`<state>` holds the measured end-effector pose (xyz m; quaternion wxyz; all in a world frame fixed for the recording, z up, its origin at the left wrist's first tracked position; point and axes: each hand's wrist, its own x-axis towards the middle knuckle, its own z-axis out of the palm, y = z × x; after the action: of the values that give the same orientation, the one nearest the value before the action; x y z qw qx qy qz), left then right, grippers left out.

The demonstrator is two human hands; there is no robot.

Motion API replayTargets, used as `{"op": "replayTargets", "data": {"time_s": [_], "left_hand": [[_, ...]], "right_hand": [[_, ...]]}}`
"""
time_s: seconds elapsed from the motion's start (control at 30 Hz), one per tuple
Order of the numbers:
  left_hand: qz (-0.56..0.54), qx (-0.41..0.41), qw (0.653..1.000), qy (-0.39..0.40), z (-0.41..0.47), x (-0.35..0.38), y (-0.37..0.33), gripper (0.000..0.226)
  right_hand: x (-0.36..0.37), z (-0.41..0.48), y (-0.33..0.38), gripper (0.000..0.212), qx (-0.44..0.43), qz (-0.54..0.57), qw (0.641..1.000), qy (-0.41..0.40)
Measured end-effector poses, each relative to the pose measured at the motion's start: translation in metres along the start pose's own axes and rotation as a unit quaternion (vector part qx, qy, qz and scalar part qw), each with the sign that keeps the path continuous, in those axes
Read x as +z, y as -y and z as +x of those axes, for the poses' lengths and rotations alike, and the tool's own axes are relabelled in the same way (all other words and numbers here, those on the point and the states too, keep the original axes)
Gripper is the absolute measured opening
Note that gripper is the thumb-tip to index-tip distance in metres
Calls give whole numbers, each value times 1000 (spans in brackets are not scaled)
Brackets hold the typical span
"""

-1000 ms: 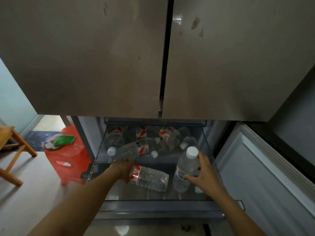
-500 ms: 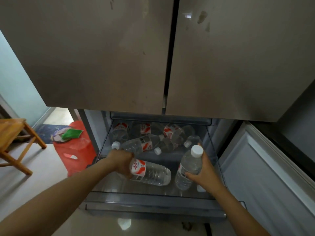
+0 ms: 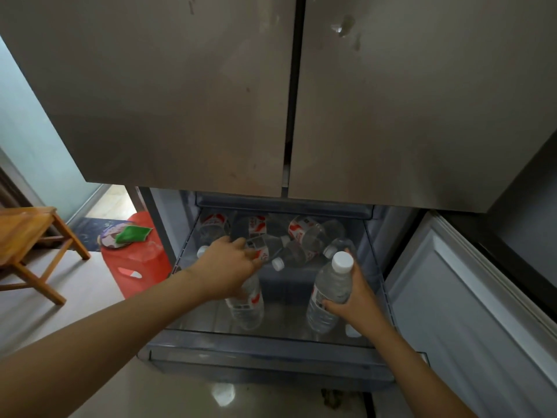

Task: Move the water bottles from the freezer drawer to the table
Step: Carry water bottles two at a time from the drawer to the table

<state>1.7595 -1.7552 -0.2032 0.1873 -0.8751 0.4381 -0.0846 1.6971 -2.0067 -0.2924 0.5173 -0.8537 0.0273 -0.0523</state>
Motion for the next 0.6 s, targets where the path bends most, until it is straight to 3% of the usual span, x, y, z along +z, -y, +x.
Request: {"op": "replayTargets", "data": {"time_s": [0.07,0.13,0.23,0.33,0.43,0.53,0.6], "left_hand": [[-116,-13,987,-114,-11,12,0,71],[-329,-62,930,-152,-19,24,-5,76],[-559,-207,793,-125,-20,38,-24,89],[-651,-244,715,-76,-14,47,-41,109],[-669,-264,693,-49,-8,56,-49,105],[-650,-311,691,-57,-7,61,-48,73],[-641,-316,697,-60,-8,61,-48,64]], "right_hand": [[-1,0,1,96,-6,-3,1000,-2],[-2,0,0,99,-10,-3,1000,1],[-1,-2,2,101,-6,-2,1000,4],[0,-3,3,102,1,-7,1000,2],[-1,-3,1,104,13,-22,1000,-3],[-1,-4,3,106,23,-23,999,-3],[-1,-5,3,105,25,-19,999,-5]]}}
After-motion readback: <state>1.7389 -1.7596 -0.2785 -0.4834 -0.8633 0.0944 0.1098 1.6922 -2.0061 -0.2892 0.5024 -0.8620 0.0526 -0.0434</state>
